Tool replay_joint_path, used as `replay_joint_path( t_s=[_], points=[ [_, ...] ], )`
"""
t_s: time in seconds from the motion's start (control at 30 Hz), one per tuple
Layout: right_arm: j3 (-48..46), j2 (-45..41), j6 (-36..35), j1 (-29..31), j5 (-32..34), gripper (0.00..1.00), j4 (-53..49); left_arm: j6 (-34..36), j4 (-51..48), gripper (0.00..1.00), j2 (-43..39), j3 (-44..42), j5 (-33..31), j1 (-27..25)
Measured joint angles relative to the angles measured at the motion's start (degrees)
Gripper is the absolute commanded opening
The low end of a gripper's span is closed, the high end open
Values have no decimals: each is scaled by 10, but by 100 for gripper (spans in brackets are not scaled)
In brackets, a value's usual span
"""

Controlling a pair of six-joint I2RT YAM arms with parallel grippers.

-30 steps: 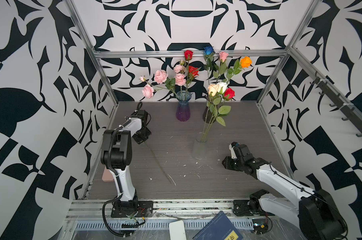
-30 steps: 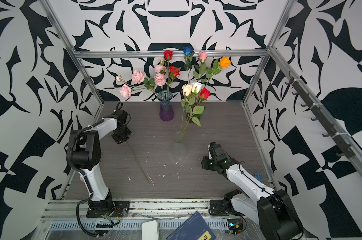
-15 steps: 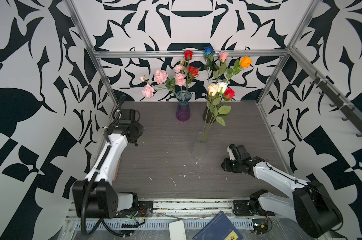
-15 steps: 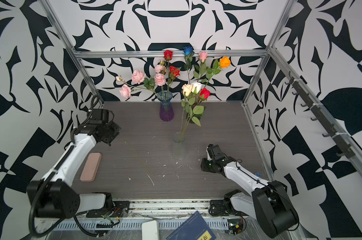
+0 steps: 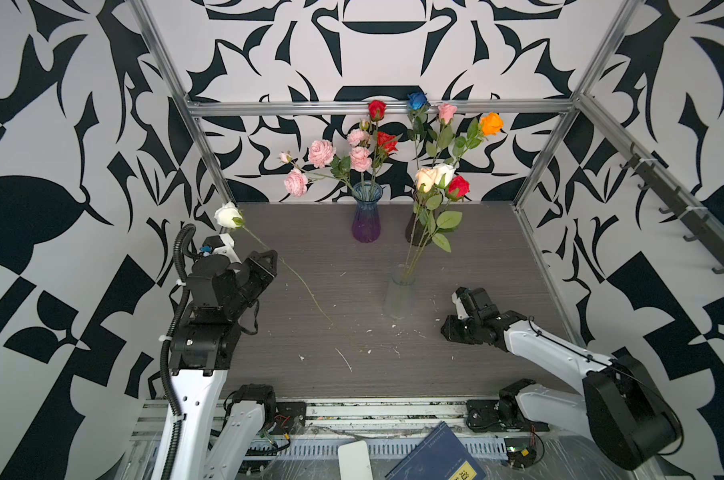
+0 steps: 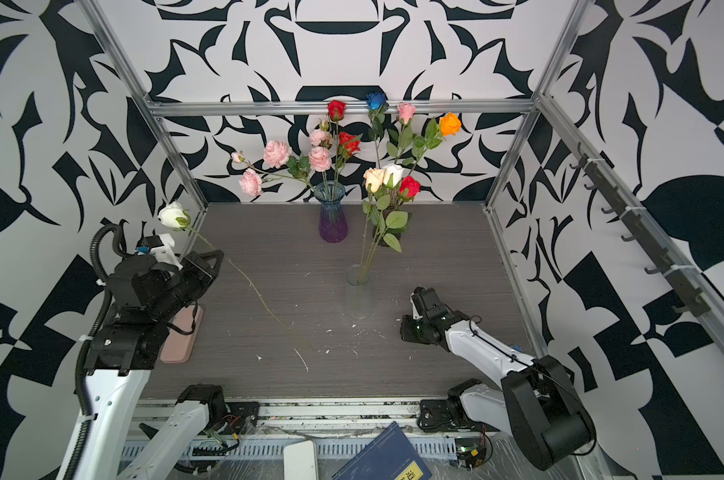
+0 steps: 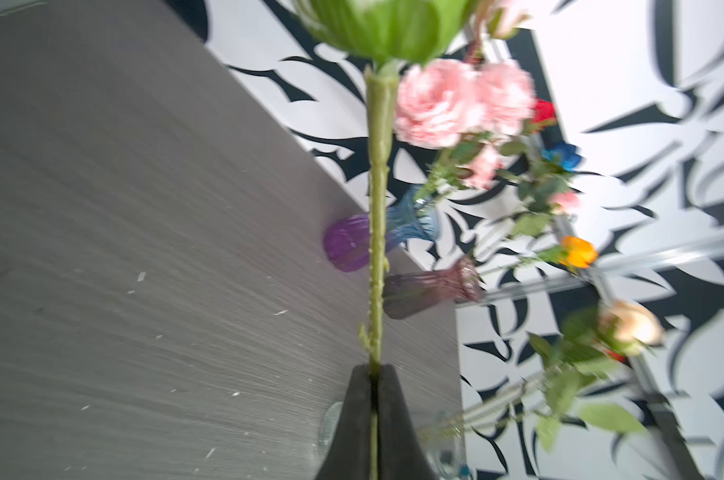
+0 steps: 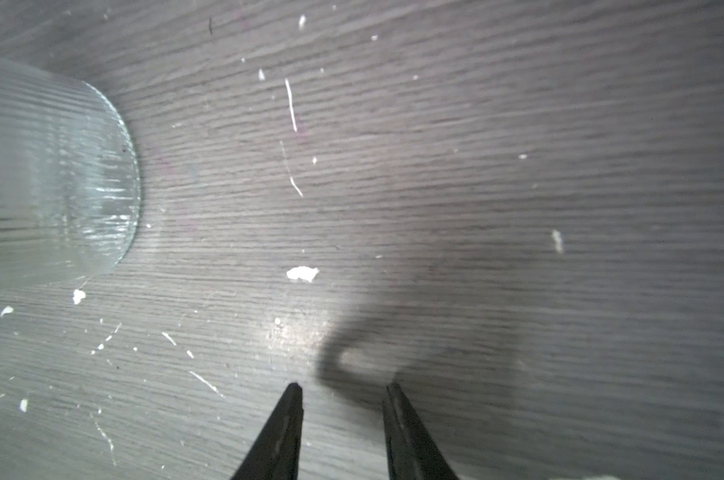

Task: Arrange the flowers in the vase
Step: 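Carry the white rosebud toward the clear vase while the right gripper reaches toward it, then close the right gripper on the white rosebud stem below the left gripper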

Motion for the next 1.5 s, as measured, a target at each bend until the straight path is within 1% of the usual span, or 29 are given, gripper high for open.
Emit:
replay_joint_path(
  t_s=[0.13,0.27,0.37,0.43,0.53,0.6,0.77,0.83,0.93,1.03,1.1,1.2,1.3,1.4,1.5],
  points=[
    [8,-31,11,0,27,36,-26,35,15,2,-19,36,36,-28],
    [43,-116,35,0,68,36,-81,59,57,3,-36,50,75,-49],
    [101,-178,45,0,95,36,-129,64,98,2,-35,45,104,-61],
    [153,-211,46,0,110,38,-163,63,130,2,-32,35,127,-66],
    [223,-234,38,0,123,42,-204,57,173,2,-25,18,158,-73],
    [264,-240,27,0,118,44,-224,48,215,2,-19,2,187,-76],
    [336,-238,14,0,61,45,-248,16,303,2,2,-36,244,-88],
    [364,-229,14,1,33,45,-251,11,327,3,12,-45,256,-98],
    [396,-218,20,8,-7,45,-242,5,363,3,37,-49,269,-124],
    [420,-201,29,27,-44,46,-229,11,391,3,73,-42,280,-165],
    [443,-177,32,57,-55,46,-226,24,403,3,108,-26,281,-210],
    [482,-137,33,122,-58,47,-222,51,413,3,148,-8,282,-279],
    [503,-95,32,181,-57,49,-205,73,421,3,173,4,283,-330],
    [502,-61,36,217,-65,51,-181,79,441,4,183,7,283,-350],
    [482,-55,40,238,-71,52,-132,78,457,4,188,7,283,-355]
  ],
)
